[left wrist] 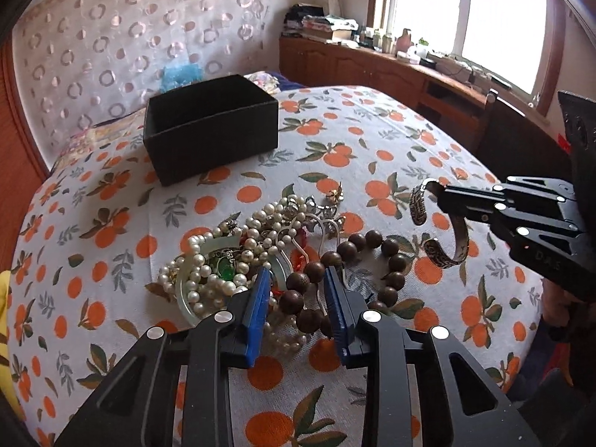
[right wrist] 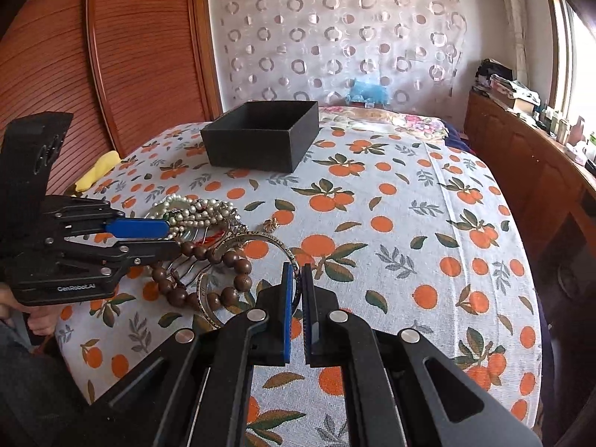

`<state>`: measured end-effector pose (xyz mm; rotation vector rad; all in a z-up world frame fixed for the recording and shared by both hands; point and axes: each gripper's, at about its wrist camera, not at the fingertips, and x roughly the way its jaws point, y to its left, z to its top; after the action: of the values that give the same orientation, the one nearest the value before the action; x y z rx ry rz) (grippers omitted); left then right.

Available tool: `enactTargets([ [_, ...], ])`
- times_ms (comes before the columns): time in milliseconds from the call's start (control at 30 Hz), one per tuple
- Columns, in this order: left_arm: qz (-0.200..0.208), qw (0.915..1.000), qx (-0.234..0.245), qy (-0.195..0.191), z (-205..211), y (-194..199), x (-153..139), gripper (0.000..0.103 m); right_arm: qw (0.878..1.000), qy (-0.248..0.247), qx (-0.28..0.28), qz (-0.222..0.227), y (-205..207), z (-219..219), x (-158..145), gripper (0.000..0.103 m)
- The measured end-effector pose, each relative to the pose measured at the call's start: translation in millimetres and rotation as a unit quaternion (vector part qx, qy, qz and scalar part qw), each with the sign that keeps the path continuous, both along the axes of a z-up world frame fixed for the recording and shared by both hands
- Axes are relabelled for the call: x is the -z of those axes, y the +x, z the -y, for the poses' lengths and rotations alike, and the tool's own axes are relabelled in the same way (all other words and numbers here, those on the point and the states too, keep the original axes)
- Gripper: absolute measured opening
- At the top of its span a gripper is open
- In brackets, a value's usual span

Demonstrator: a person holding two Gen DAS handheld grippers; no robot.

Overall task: Organize jewelry
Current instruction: 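Grasp silver bangle with right tool while left tool grasps brown wooden bead bracelet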

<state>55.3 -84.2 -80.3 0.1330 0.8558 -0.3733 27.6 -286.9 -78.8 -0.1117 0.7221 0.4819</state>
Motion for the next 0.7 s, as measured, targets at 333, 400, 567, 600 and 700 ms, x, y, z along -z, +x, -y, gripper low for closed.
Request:
enactTargets([
  [333,0.013,0.9999,0.01,0.004,-3,-4,-4,0.013,1.0,-0.002,-0.004,0.007,1,-4,-3,0.005],
  [400,0.03,0.9994,0.013,-0.011,-5,-9,-16,0.012,1.0,-0.003,-0.006,0.01,2,-5,-5,0.005],
  [567,0.069,0.997,0.015,-0.033,-10,-17,-46,0.012,1.0,-0.009,-0.012,0.023,7,-12,-14,0.005],
  [600,0.074,0.9965,0.014,-0.036,-11,-17,-51,0.012,1.0,-0.009,-0.013,0.026,9,-13,-16,0.005],
  [700,0.086,0.9947,0.012,-0.054,-18,-15,-66,0.012,0.999,-0.011,-0.019,0.034,17,-20,-23,0.005],
])
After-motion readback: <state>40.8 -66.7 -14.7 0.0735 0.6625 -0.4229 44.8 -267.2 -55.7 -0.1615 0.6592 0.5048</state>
